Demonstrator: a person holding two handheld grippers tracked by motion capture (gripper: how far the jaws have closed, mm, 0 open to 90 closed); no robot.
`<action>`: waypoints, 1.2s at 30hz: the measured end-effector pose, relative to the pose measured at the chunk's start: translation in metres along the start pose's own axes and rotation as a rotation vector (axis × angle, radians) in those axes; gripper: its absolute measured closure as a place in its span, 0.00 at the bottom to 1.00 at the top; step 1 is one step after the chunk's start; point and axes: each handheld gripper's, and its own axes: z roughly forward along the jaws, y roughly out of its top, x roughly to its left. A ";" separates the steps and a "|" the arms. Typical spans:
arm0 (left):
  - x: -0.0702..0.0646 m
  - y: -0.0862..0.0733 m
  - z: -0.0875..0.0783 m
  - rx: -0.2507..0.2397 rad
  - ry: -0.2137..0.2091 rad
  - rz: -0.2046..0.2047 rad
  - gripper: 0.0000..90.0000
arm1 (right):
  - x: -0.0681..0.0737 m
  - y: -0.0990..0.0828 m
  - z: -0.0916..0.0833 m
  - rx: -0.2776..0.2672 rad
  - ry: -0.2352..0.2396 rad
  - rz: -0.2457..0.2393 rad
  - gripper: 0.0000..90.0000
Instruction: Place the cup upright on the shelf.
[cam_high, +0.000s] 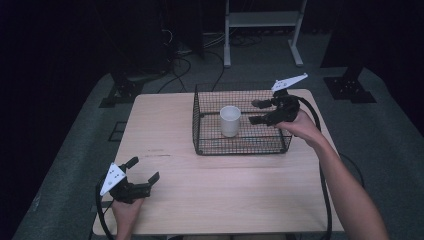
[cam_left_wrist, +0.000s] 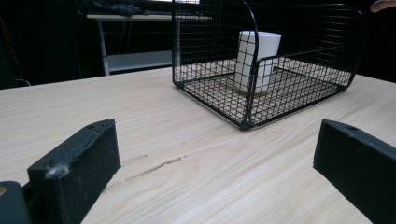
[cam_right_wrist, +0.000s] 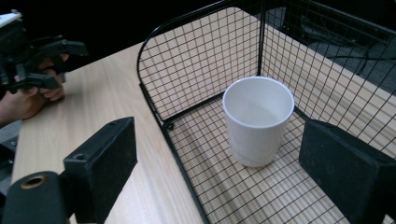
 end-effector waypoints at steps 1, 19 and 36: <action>0.000 0.000 0.000 0.000 0.000 0.000 0.00 | 0.001 -0.004 -0.005 0.000 -0.006 -0.002 0.12; 0.000 0.000 0.000 0.003 0.003 0.005 0.00 | 0.011 -0.017 -0.030 -0.005 -0.005 -0.009 0.14; -0.001 0.000 0.000 0.007 0.005 0.010 0.00 | 0.017 -0.050 -0.042 0.010 0.002 0.000 0.14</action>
